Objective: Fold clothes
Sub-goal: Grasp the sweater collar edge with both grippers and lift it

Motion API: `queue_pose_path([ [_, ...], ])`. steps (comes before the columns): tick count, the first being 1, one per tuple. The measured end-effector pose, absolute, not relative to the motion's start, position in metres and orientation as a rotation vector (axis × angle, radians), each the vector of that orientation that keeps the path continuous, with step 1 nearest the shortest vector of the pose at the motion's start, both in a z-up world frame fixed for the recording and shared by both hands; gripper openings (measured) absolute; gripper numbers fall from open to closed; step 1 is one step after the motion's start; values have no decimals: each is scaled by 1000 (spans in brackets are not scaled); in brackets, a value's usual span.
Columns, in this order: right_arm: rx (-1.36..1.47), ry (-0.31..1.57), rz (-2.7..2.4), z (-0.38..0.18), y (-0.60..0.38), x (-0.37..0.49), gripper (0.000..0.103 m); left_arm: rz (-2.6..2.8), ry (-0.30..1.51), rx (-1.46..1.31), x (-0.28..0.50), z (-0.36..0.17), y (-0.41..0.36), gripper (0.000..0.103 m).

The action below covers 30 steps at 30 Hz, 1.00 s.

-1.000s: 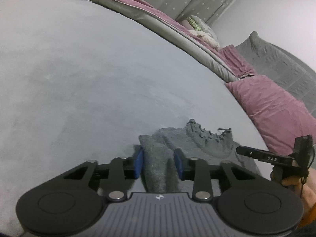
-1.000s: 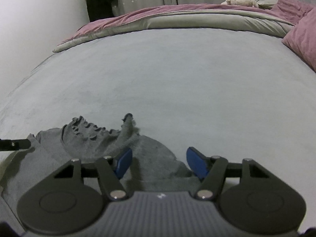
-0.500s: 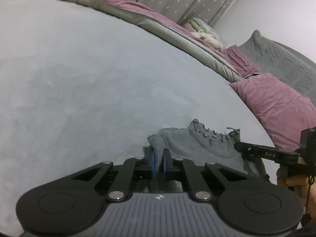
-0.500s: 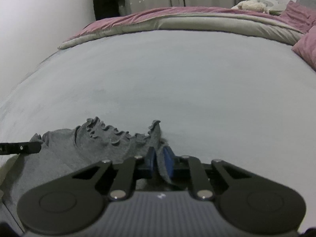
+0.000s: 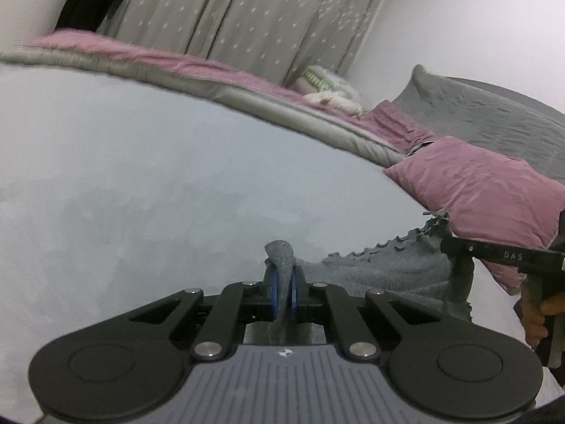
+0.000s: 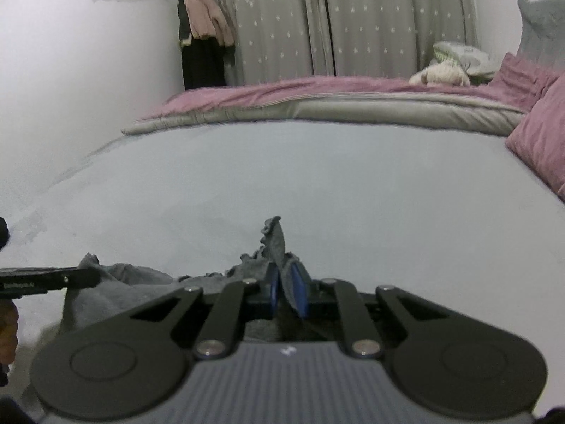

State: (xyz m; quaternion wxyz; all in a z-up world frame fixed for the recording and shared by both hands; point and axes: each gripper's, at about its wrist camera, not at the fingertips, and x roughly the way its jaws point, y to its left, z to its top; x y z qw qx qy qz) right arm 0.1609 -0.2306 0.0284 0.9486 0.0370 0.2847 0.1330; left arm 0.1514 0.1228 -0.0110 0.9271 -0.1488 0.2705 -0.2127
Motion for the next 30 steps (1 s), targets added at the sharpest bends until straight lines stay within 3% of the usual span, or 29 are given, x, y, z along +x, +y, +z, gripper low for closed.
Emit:
queue_pose_path([
  [16,119,474,317,77,-250,28,11,-540,459,-185,63,28,122,5],
  [30,195,596,322,22,-257,-56,11,-588,623,-107,2,-1,109,6],
])
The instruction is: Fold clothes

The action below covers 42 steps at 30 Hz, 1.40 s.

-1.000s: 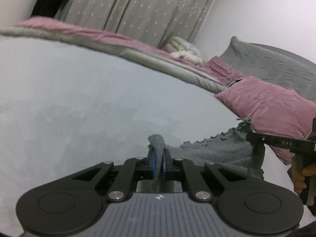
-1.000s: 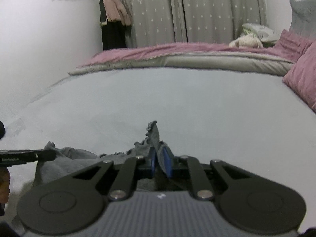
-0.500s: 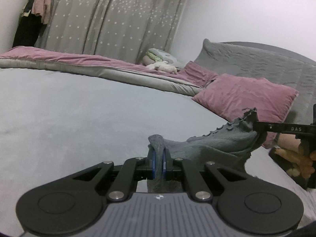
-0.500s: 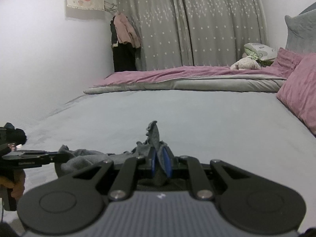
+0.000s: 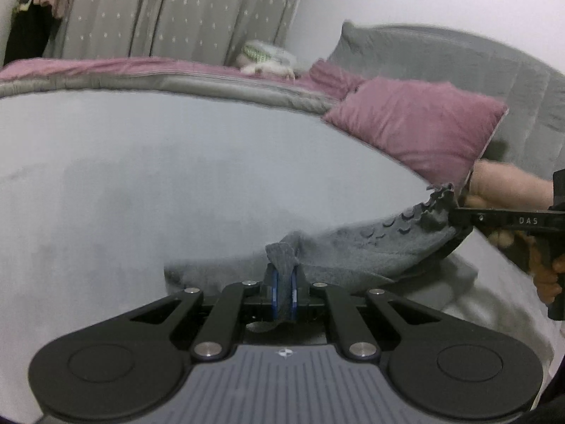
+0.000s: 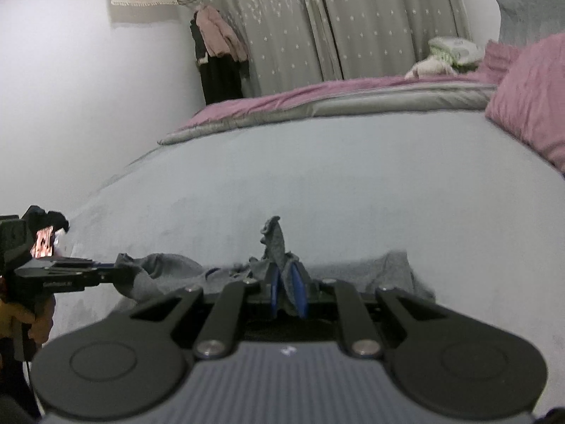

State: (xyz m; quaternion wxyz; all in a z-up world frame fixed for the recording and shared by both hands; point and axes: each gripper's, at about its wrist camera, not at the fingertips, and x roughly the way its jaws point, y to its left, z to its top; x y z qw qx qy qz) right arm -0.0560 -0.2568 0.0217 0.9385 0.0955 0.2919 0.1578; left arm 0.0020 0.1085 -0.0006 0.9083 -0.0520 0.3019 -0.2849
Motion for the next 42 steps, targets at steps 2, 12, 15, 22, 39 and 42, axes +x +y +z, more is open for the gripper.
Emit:
queue_pose_path([
  [2,228,622,323,7,-262,-60,11,-587,648,-91,-3,-8,107,6],
  [12,163,749,357,-33,-259,-60,13,-634,700,-117,-6,-20,111,7],
  [15,167,761,370,-27,-262,-56,23,-647,718,-110,-7,-17,111,8],
  [22,167,727,412,-4,-256,-52,53,-678,694,-219,-9,0,127,35],
  [39,431,799,488,-32,-249,-2,55,-754,731,-258,28,-12,67,47],
  [42,489,826,597,-35,-249,-2,55,-832,733,-266,24,-10,65,42],
])
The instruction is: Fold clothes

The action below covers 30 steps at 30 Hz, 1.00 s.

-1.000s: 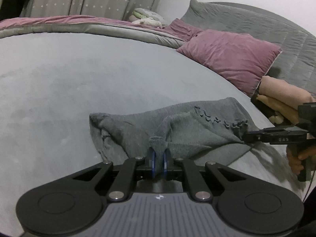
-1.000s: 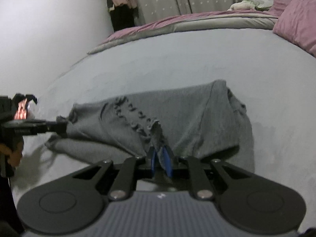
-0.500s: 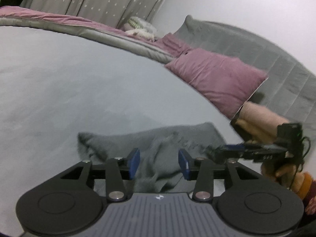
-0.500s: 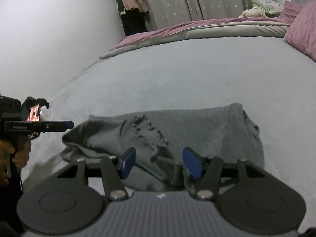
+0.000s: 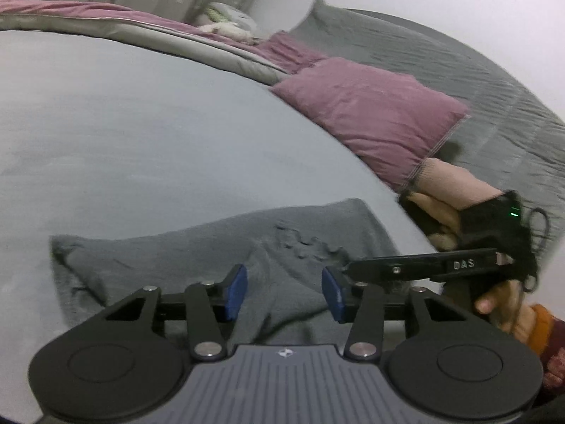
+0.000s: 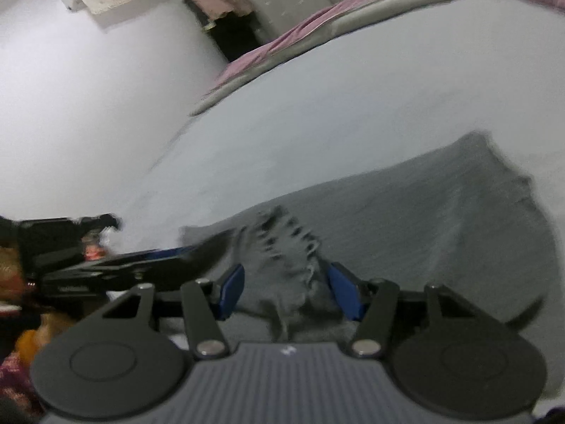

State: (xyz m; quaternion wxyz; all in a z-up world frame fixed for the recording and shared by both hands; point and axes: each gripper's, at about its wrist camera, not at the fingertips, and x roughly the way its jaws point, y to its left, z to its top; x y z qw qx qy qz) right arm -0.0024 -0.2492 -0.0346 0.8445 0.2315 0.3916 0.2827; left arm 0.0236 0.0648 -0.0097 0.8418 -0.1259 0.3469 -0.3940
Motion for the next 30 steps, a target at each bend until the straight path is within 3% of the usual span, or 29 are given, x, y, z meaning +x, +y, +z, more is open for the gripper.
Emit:
queue_pose_path([
  [14,294,975,825,-29,-244,-27,56,-1026,989,-80,-14,-16,82,42],
  [30,346,832,611,-20,-230,-1,61,-671,830,-305,5,7,143,48],
])
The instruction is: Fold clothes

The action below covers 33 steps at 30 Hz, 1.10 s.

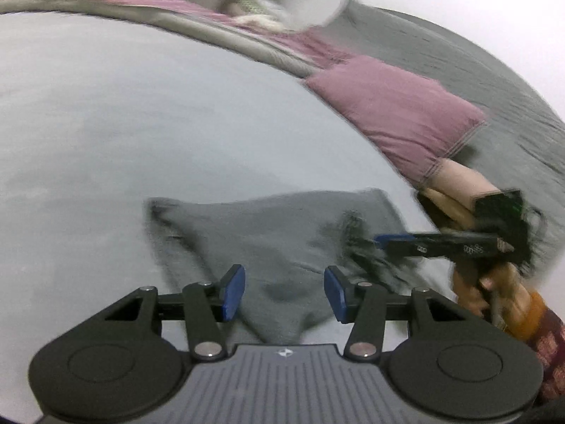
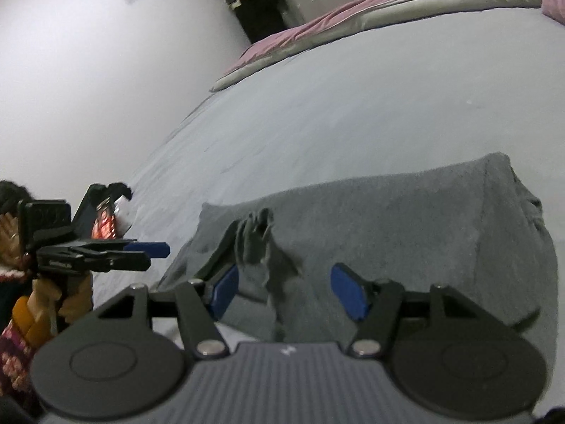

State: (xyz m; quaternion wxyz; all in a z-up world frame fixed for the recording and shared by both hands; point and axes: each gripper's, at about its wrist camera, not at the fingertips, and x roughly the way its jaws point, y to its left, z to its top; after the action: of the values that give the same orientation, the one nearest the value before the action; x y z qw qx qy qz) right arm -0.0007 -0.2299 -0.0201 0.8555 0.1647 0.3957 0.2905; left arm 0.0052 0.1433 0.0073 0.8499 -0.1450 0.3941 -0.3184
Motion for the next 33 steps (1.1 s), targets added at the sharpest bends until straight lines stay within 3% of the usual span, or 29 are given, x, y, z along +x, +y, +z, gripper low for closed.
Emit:
queue_pose_path([
  [8,342,810,617,-28,-204,14,57,-510,864,-475,23,-7,163,48],
  [10,341,805,619,-30,-197,18,50,-504,861,-501,27,-11,159,48],
  [14,333,806,629,-33,-192,19,18,-470,900,-521,37,-21,149,47],
  [17,349,803,677,-30,-194,17,10,-425,932,-533,43,-30,141,41],
  [20,334,783,795,-20,-198,5,10,-408,929,-554,44,-31,139,31],
  [25,180,880,898,-25,-186,-15,10,-385,933,-541,46,-32,134,26],
  [28,85,937,957,-28,-179,-27,16,-381,934,-538,47,-30,131,26],
  [31,17,1004,990,-33,-176,-36,23,-385,939,-535,45,-29,130,26],
  [33,7,999,999,-30,-180,-41,45,-388,942,-539,47,-29,128,26],
])
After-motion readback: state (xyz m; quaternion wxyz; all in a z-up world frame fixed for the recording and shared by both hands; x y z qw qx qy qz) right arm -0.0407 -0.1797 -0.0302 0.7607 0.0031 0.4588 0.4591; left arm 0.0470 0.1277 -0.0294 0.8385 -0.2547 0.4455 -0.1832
